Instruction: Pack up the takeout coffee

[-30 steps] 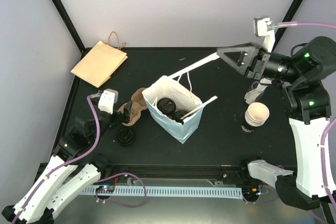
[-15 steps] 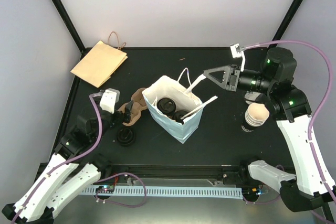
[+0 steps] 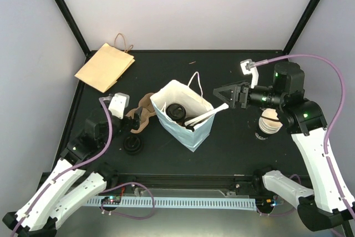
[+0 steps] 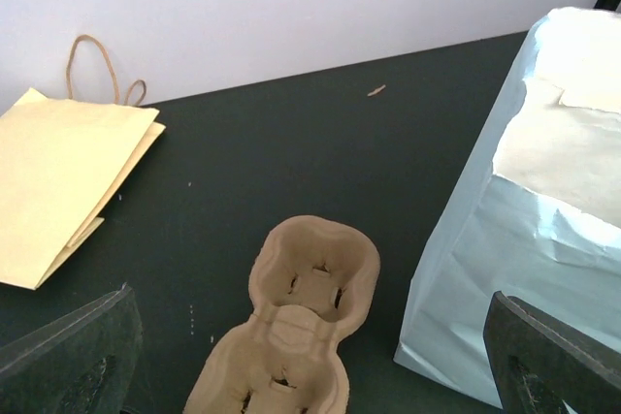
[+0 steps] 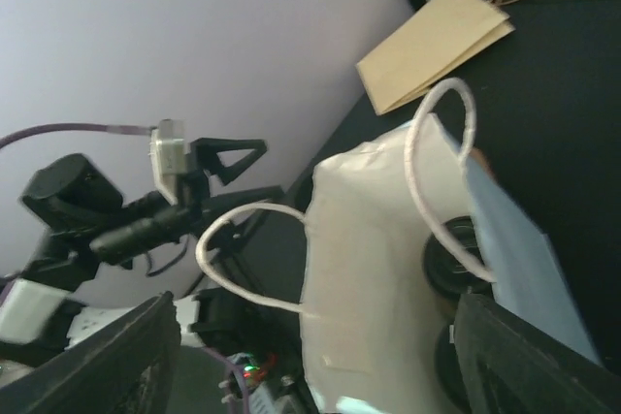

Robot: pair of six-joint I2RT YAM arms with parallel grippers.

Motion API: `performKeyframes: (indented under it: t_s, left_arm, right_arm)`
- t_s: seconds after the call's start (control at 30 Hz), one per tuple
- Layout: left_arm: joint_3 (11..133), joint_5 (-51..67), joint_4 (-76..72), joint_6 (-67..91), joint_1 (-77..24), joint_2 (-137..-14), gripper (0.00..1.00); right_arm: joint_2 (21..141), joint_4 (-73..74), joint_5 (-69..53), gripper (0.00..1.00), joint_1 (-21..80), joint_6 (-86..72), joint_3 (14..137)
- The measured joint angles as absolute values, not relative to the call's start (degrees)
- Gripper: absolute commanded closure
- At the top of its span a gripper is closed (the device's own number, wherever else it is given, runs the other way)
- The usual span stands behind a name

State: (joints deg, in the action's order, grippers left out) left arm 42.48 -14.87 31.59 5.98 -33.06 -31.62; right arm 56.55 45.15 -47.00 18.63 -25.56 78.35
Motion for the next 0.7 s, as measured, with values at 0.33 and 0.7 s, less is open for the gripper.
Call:
performKeyframes:
  t_s: [0.33, 0.7]
  left_arm:
    - [43.27, -14.81, 33.10, 5.96, -33.06, -33.32, 0.01]
    - [43.64, -14.85, 34.22, 12.08, -33.06, -30.96, 0.01]
  right_arm:
    - [55.48, 49.71, -31.24, 0.05, 18.63, -18.31, 80.77]
    - [45.98, 44.38, -9.89, 0.07, 18.63, -15.46, 70.87]
